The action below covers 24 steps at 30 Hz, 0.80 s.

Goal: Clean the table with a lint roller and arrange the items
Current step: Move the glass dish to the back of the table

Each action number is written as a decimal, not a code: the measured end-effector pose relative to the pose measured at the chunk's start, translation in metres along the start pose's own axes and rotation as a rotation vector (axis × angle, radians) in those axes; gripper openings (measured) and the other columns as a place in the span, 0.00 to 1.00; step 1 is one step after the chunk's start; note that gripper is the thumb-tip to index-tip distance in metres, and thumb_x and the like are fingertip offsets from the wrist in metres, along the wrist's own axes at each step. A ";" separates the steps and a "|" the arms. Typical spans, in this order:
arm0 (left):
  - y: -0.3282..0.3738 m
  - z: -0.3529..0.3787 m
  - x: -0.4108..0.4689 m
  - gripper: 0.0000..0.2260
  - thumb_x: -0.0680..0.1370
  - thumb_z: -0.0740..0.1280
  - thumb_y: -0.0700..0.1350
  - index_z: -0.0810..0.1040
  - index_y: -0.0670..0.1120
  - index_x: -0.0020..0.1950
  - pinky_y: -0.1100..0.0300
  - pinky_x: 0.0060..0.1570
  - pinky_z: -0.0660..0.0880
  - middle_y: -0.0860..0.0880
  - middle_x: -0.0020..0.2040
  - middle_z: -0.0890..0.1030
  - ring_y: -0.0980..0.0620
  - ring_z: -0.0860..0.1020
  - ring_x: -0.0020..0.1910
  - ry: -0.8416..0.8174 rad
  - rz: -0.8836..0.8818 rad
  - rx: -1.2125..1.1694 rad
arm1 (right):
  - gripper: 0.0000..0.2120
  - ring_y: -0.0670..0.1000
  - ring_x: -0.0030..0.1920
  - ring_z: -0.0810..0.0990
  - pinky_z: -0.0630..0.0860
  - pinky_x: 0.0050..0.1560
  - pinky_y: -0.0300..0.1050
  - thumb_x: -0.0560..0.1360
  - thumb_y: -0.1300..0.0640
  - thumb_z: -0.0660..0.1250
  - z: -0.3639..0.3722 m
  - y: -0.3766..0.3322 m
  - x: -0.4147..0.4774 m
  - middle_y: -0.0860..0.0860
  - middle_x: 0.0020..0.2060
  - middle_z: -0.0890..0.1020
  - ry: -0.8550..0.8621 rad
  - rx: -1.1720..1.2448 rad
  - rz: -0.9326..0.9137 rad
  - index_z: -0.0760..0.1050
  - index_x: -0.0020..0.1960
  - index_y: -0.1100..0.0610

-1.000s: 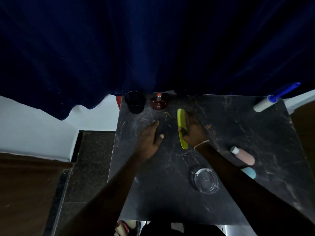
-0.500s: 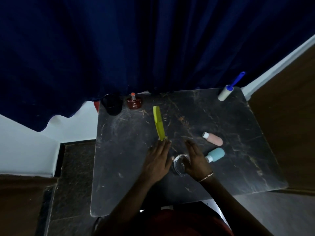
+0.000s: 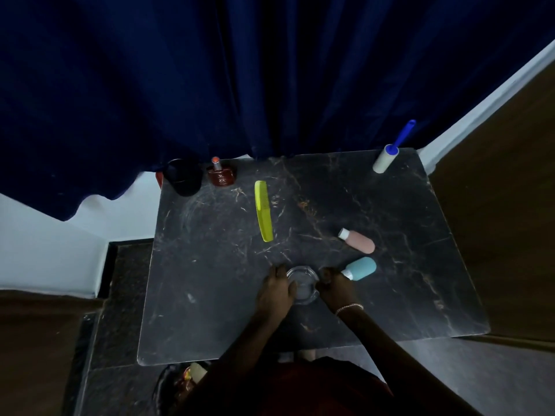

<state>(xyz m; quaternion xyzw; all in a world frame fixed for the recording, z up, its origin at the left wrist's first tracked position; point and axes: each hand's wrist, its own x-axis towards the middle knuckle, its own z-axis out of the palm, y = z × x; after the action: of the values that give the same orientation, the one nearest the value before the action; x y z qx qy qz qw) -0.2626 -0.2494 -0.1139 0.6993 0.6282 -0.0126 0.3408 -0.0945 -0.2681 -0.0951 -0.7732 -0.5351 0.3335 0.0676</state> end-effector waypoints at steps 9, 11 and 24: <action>0.026 0.026 -0.005 0.16 0.79 0.66 0.36 0.77 0.35 0.67 0.49 0.68 0.73 0.36 0.66 0.80 0.37 0.78 0.67 0.152 -0.400 -0.387 | 0.11 0.56 0.53 0.84 0.77 0.54 0.43 0.75 0.63 0.63 0.007 0.006 0.006 0.56 0.50 0.86 -0.045 0.007 -0.063 0.83 0.51 0.61; 0.028 0.028 -0.009 0.14 0.79 0.67 0.36 0.80 0.35 0.63 0.48 0.65 0.76 0.35 0.63 0.83 0.37 0.80 0.64 0.209 -0.423 -0.448 | 0.10 0.57 0.50 0.85 0.76 0.51 0.43 0.73 0.65 0.63 0.008 0.007 0.005 0.57 0.47 0.87 -0.021 0.047 -0.050 0.83 0.48 0.62; 0.015 -0.006 -0.039 0.08 0.78 0.70 0.41 0.83 0.37 0.53 0.50 0.55 0.80 0.39 0.51 0.88 0.39 0.86 0.54 0.424 -0.510 -0.566 | 0.08 0.52 0.48 0.86 0.74 0.44 0.35 0.71 0.60 0.68 0.006 -0.029 -0.003 0.52 0.43 0.88 0.030 0.266 -0.066 0.84 0.48 0.56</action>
<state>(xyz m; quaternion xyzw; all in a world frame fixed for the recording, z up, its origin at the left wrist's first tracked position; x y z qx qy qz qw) -0.2600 -0.2805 -0.0852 0.3877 0.8157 0.2203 0.3684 -0.1207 -0.2598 -0.0850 -0.7443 -0.5103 0.3874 0.1883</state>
